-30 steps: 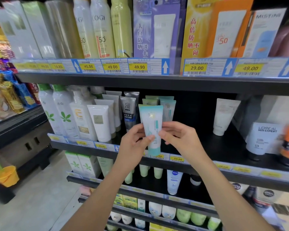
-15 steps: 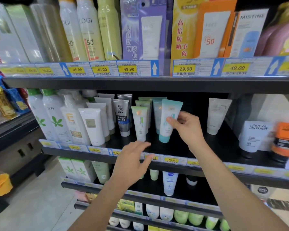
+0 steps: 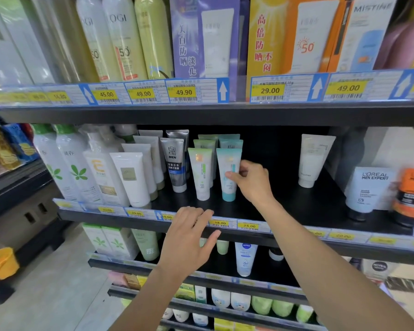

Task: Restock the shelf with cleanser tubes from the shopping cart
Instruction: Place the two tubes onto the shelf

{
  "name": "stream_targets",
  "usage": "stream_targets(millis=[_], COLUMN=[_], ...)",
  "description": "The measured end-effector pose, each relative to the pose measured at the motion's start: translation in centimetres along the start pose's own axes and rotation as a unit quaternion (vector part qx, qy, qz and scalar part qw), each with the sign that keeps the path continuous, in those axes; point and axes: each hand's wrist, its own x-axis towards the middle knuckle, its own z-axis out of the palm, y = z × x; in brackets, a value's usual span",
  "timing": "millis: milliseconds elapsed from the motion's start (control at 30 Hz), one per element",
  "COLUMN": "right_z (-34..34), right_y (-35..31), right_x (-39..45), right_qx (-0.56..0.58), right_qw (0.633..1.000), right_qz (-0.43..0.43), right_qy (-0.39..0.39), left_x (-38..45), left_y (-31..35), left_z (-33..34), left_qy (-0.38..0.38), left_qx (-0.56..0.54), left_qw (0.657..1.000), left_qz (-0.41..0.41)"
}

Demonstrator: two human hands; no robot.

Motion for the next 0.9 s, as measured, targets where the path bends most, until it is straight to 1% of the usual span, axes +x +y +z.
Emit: stream_targets(millis=[300,500,600,667,733,833,900], right_z=[0.6,0.3,-0.8,-2.1,-3.6,-6.7,-9.1], right_y=[-0.2,-0.5,-0.7,-0.7,-0.6,-0.8,-0.7], right_x=[-0.9,-1.6,-3.0,-4.6,-6.8,-11.0,-14.5], right_qx=[-0.026,-0.043,-0.063,-0.123,-0.216,-0.347,-0.412], right_qw=[0.999,0.998,0.994,0.989,0.975,0.931,0.898], right_qz=[0.021,0.052,0.085,0.079,0.037,-0.039,-0.068], right_qy=[-0.006,-0.018,-0.005,0.011,0.041,0.108,0.137], left_x=[-0.3,-0.2,0.1,0.2,0.5,0.8,0.8], left_y=[-0.3,-0.5,-0.7,-0.8,-0.9,-0.4,0.3], left_z=[0.3,-0.3,-1.3,-2.3,-3.1,-3.8,-3.9], left_qy=[-0.008,-0.060,-0.088,-0.110,-0.130,-0.158,-0.164], left_qx=[0.013,0.022,0.028,0.034,0.039,0.042,0.052], left_qw=[1.000,0.998,0.995,0.993,0.990,0.986,0.984], left_qz=[0.012,0.012,0.032,0.040,0.045,0.030,0.041])
